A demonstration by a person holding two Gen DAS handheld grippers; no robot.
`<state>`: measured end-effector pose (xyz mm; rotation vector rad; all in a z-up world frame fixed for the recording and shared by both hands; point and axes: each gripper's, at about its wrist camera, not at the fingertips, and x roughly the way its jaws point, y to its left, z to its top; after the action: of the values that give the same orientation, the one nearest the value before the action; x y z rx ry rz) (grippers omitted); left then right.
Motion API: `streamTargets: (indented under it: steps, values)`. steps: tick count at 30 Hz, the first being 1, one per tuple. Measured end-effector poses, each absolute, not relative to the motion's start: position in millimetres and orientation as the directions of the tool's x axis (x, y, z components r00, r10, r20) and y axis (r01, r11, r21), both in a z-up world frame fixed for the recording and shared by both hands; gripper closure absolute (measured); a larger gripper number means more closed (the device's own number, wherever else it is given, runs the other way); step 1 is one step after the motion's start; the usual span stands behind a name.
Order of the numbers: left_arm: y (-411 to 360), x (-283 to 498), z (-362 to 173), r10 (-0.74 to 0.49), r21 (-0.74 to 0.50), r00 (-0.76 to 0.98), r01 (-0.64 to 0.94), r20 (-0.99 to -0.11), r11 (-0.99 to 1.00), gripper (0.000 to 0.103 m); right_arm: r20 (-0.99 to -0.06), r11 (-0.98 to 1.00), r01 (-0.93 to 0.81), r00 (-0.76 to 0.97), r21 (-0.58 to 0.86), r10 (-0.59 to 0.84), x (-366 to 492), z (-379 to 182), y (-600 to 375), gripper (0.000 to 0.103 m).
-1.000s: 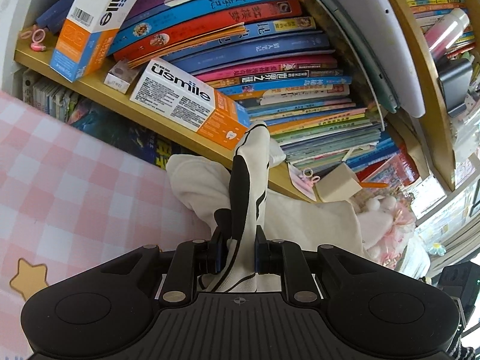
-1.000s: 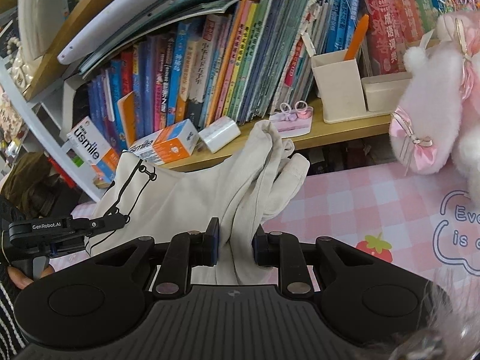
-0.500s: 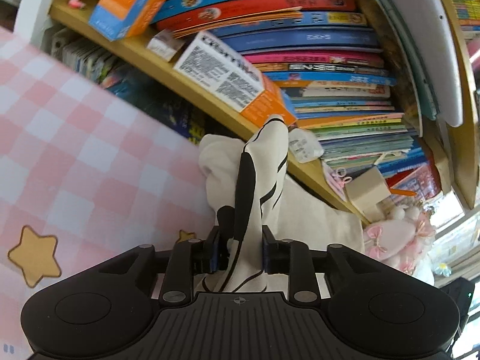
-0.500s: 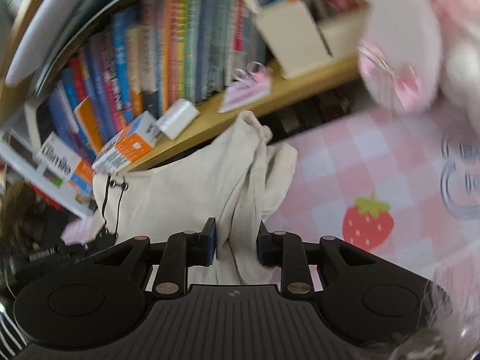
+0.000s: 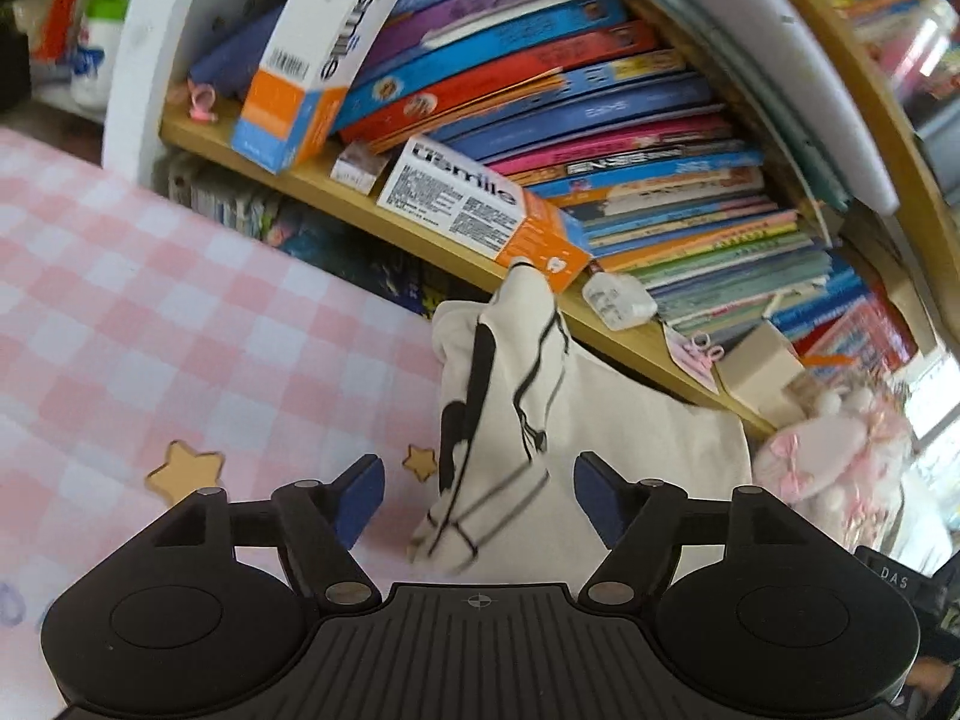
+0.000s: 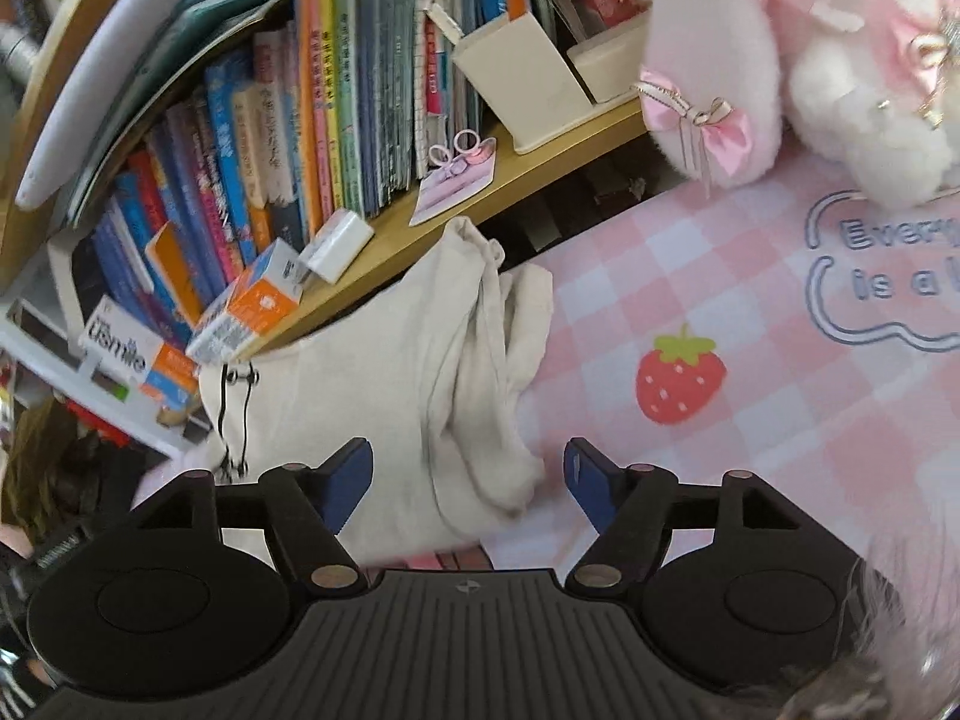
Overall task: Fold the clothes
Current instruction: 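Open both grippers and pull them back from the folded shirt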
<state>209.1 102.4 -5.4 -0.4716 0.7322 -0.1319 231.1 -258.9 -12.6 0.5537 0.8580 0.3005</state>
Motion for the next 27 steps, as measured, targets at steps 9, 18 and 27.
streamTargets:
  steps: [9,18,27]
  values:
    - [69.1,151.6,0.5,-0.135,-0.271,0.736,-0.068,-0.664,0.96,0.021,-0.657,0.909,-0.113,0.656,0.4,0.371,171.0,6.4,-249.9,0.025]
    - [39.5,96.4,7.6,-0.101,-0.19,0.737,-0.038,-0.668,0.981,0.021,-0.649,0.948,-0.201,0.693,0.245,0.315,114.7,16.8,-235.5,0.017]
    - [28.2,59.5,15.8,-0.082,-0.193,0.758,-0.06,-0.647,0.979,0.012,-0.647,0.966,-0.202,0.718,0.163,0.259,73.5,19.6,-227.8,0.002]
